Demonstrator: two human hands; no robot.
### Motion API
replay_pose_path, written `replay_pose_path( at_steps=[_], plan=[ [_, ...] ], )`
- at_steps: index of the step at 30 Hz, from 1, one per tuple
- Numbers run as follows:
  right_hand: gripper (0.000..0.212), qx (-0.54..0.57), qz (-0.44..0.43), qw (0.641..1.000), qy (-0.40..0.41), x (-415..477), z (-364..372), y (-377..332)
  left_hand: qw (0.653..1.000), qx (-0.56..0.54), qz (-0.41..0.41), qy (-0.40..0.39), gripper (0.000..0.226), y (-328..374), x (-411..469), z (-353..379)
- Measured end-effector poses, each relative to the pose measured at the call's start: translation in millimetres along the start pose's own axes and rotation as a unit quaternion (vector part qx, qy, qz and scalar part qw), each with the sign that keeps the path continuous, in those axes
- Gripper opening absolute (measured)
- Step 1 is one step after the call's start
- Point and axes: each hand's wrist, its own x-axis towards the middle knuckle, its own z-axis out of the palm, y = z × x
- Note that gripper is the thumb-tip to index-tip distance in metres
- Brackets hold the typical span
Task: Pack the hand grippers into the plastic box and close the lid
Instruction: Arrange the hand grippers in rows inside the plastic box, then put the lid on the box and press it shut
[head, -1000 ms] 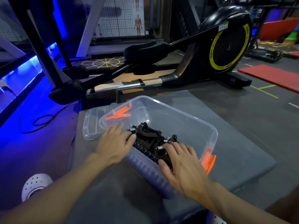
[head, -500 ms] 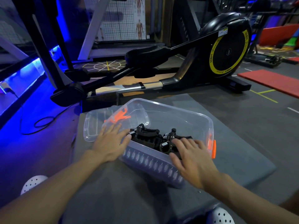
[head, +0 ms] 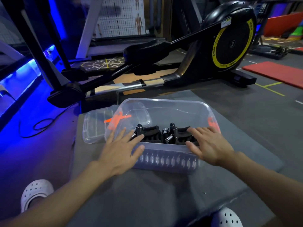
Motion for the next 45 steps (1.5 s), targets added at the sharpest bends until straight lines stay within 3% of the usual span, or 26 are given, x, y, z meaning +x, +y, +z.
replay_pose_path(
  at_steps=[5,13,17,20,24,28,34,38,42,45],
  plan=[
    [0.066,0.0,-0.019,1.0,-0.012,11,-2,18,1.0,-0.015,0.006,-0.018,0.066,3,0,-1],
    [0.051,-0.011,-0.054,0.998,0.007,18,0,-21,0.999,-0.025,0.03,0.035,0.066,-8,-4,7],
    [0.059,0.013,-0.144,0.989,-0.041,45,7,-90,0.965,-0.217,0.057,0.138,0.058,-53,-6,8],
    [0.063,0.04,-0.177,0.982,-0.057,75,13,-139,0.931,-0.318,-0.07,0.165,0.059,-111,-2,20],
    [0.074,0.073,-0.188,0.976,-0.088,120,20,-197,0.94,-0.268,-0.18,0.105,0.073,-180,4,47],
    [0.074,0.123,-0.156,0.97,-0.14,145,25,-224,0.953,-0.23,-0.196,0.029,0.074,-227,25,78],
    [0.095,0.152,-0.153,0.962,-0.167,145,29,-222,0.962,-0.195,-0.183,-0.057,0.062,-257,76,125],
    [0.103,0.183,-0.146,0.956,-0.179,147,29,-222,0.971,-0.147,-0.181,-0.057,0.064,-273,95,149],
    [0.097,0.191,-0.149,0.953,-0.181,147,29,-221,0.986,0.007,-0.164,-0.014,0.038,-266,102,142],
    [0.091,0.189,-0.147,0.954,-0.182,147,31,-221,0.992,0.036,-0.12,-0.004,0.033,-261,86,139]
  ],
)
